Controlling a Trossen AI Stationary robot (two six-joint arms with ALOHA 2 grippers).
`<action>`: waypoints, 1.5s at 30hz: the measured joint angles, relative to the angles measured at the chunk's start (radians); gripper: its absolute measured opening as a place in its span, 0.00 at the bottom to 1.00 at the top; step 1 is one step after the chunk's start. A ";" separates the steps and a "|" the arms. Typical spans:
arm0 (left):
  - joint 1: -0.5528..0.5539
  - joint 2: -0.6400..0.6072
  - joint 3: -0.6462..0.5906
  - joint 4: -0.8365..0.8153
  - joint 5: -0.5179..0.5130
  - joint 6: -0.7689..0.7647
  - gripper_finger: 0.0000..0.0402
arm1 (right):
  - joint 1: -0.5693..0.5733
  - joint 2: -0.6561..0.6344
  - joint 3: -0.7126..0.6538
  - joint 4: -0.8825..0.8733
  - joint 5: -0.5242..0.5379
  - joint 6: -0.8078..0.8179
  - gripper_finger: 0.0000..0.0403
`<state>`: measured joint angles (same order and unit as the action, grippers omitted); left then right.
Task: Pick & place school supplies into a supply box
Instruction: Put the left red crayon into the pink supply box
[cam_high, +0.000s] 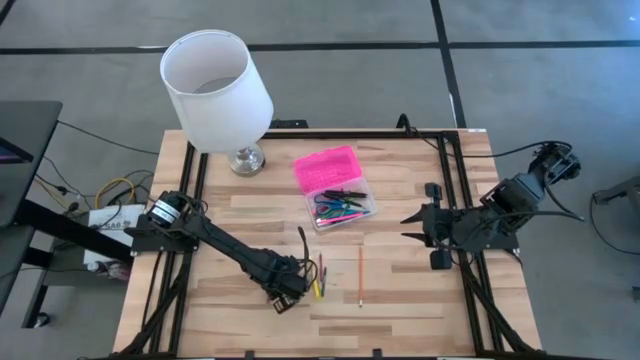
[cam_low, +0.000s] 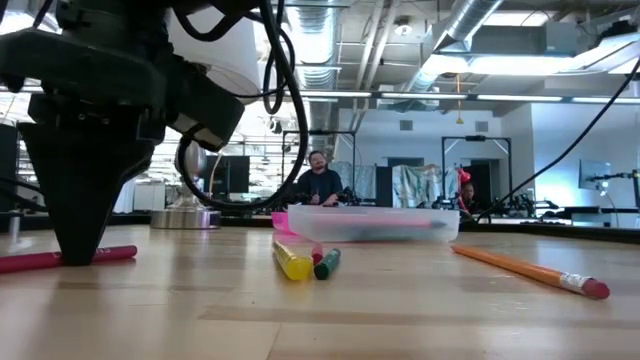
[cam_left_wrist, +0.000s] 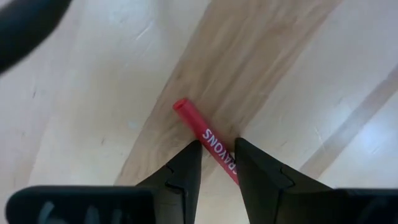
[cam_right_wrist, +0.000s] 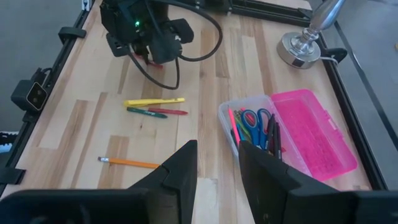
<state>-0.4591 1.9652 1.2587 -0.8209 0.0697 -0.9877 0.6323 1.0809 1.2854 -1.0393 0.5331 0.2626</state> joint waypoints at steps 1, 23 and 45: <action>-0.001 0.000 0.000 0.002 0.000 0.023 0.23 | 0.000 0.000 0.000 0.000 0.000 0.000 0.27; -0.058 0.000 0.001 0.001 -0.042 0.227 0.08 | -0.001 0.000 0.000 0.000 0.019 0.008 0.27; -0.049 0.000 0.000 0.019 -0.094 0.192 0.05 | -0.002 0.036 0.000 0.011 0.015 0.020 0.27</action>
<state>-0.5079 1.9652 1.2583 -0.8017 -0.0244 -0.7954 0.6308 1.1174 1.2853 -1.0288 0.5483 0.2830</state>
